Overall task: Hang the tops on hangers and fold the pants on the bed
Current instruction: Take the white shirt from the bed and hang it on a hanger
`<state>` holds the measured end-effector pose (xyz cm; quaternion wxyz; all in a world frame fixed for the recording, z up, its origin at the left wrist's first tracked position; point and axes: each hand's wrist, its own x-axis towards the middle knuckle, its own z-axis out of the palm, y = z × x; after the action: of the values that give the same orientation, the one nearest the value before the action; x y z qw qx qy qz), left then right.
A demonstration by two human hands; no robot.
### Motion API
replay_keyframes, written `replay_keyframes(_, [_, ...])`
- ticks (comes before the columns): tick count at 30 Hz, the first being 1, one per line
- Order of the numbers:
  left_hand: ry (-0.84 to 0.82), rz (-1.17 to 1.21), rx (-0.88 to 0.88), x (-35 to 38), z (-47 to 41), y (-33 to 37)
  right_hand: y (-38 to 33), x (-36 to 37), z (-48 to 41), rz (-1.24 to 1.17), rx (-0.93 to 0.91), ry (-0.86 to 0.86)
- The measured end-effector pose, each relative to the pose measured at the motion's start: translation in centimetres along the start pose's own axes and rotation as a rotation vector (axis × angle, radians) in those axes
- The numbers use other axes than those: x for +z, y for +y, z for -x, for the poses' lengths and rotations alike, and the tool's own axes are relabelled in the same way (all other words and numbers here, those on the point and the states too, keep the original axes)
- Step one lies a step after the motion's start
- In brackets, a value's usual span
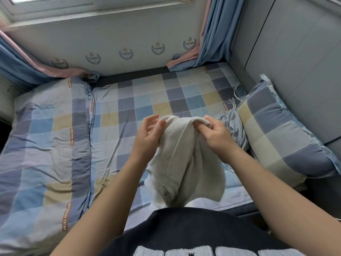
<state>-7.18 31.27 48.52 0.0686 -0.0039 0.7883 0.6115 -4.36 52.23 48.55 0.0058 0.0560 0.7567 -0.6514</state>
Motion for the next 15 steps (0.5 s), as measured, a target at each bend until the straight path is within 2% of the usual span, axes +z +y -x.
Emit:
replay_keyframes(3, [-0.16, -0.182, 0.191, 0.6, 1.5, -0.9, -0.7, -0.3, -0.4, -0.191, 0.167, 0.074])
replay_keyframes(6, [-0.298, -0.33, 0.194, 2.4, 2.2, -2.3, -1.7, -1.1, -1.1, -0.309, 0.27, 0.035])
replay_keyframes(9, [-0.2, -0.276, 0.086, 3.6, 1.5, -3.7, -2.6, -2.3, -1.5, -0.367, 0.283, 0.068])
replay_keyframes(12, [-0.135, -0.382, 0.062, 3.3, 0.4, -4.5, -2.8, -4.0, -1.8, -0.385, 0.279, 0.125])
replay_keyframes(15, [-0.034, -0.221, 0.041, 2.3, -0.6, -4.0, -2.0, -5.4, -1.8, -0.336, 0.287, 0.24])
